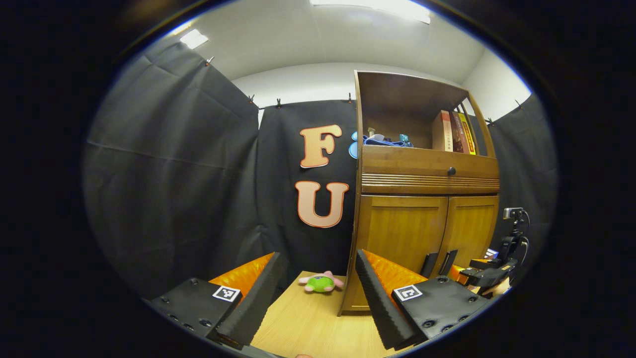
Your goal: Open the right door of the double-door shoe cabinet with the right hand, and open the left door with the left hand.
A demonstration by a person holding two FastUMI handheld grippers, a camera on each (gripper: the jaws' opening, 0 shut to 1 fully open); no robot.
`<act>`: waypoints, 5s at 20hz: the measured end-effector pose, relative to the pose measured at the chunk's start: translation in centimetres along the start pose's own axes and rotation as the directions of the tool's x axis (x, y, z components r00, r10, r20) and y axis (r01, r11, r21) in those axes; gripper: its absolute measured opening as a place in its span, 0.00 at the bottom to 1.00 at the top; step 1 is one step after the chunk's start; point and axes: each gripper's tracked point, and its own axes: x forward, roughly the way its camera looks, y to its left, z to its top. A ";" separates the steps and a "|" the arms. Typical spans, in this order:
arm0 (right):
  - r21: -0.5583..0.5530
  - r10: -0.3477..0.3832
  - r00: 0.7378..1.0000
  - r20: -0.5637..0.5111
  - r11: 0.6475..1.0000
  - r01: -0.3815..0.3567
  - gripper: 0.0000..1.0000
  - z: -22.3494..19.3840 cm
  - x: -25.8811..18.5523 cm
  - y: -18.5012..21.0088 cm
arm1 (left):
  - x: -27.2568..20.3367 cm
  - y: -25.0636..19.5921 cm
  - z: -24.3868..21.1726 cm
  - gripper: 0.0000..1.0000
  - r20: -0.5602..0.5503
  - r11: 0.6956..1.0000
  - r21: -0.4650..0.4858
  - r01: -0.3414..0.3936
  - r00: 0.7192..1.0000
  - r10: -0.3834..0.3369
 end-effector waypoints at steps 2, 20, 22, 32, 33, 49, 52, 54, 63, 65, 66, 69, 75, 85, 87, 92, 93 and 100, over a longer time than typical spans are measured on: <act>-0.014 -0.009 1.000 -0.008 1.000 0.009 0.93 -0.6 1.6 -0.1 | -0.1 0.4 -0.1 0.98 -0.005 1.000 0.005 -0.013 1.000 0.013; 0.103 -0.024 0.998 -0.058 0.994 0.030 0.46 -2.6 7.5 0.1 | -1.1 2.6 -0.2 0.96 -0.018 0.998 0.013 -0.061 0.998 0.062; 0.104 -0.015 0.998 -0.059 0.994 0.021 0.28 -2.7 7.2 0.0 | -1.1 2.6 -0.1 0.96 -0.015 0.998 0.020 -0.060 0.998 0.060; 0.057 0.005 1.000 -0.025 0.998 -0.004 0.32 -3.0 2.7 -0.6 | -1.9 3.5 -0.1 0.95 -0.017 0.998 0.021 -0.066 0.998 0.066; 0.057 0.008 1.000 -0.023 0.998 -0.007 0.31 -3.0 2.2 -0.8 | -2.2 3.8 0.0 0.95 -0.015 0.997 0.023 -0.069 0.997 0.069; 0.055 -0.056 0.997 -0.044 0.997 0.058 0.25 -3.6 -8.4 -6.6 | -0.7 -0.2 0.0 0.95 -0.007 1.000 0.002 0.017 1.000 -0.017; 0.044 -0.069 0.996 -0.060 0.996 0.071 0.23 -3.8 -9.9 -7.9 | -0.1 -1.6 -0.2 0.95 -0.009 0.999 -0.002 0.044 0.999 -0.044; 0.038 -0.087 0.994 -0.072 0.995 0.090 0.22 -3.7 -10.7 -8.9 | 0.2 -2.6 -0.3 0.96 -0.011 0.998 -0.006 0.062 0.998 -0.062; 0.034 -0.161 0.983 -0.093 0.986 0.165 0.13 -3.7 -13.9 -13.2 | 2.0 -8.5 -1.1 0.95 -0.024 0.990 -0.028 0.139 0.990 -0.140; 0.037 -0.170 0.981 -0.096 0.984 0.175 0.22 -3.8 -14.4 -14.4 | 2.2 -10.2 -1.0 0.95 -0.024 0.987 -0.029 0.156 0.987 -0.157; 0.036 -0.178 0.979 -0.100 0.983 0.182 0.10 -3.8 -14.8 -15.1 | 2.2 -11.0 -1.0 0.95 -0.022 0.986 -0.027 0.164 0.986 -0.165; 0.026 -0.186 0.977 -0.107 0.981 0.190 0.06 -3.7 -15.7 -16.9 | 2.4 -13.7 -0.8 0.95 -0.016 0.983 -0.022 0.181 0.983 -0.182; 0.031 -0.119 0.987 -0.106 0.992 0.123 0.04 -3.7 -16.1 -19.6 | 1.6 -19.2 -1.1 0.94 -0.018 0.978 -0.007 0.207 0.978 -0.207; 0.029 -0.046 0.994 -0.100 0.998 0.049 0.03 -3.0 -16.1 -25.2 | -0.4 -25.3 -1.3 0.94 -0.003 0.983 0.024 0.183 0.983 -0.183; 0.038 -0.025 0.995 -0.096 0.999 0.029 0.03 -3.0 -16.0 -26.0 | -0.7 -26.1 -1.6 0.95 -0.004 0.985 0.033 0.172 0.985 -0.172; 0.056 0.019 0.995 -0.095 0.998 -0.013 0.03 -3.0 -15.9 -27.7 | -1.2 -28.8 -2.1 0.95 -0.023 0.984 0.003 0.178 0.984 -0.177; 0.054 0.019 0.995 -0.094 0.998 -0.014 0.04 -3.1 -16.2 -28.1 | -1.2 -29.2 -2.3 0.95 -0.029 0.984 -0.002 0.178 0.984 -0.178; 0.103 -0.045 0.995 -0.093 0.993 0.054 0.08 -3.7 -18.8 -31.9 | 0.4 -31.2 -4.1 0.96 -0.021 0.983 -0.001 0.185 0.982 -0.185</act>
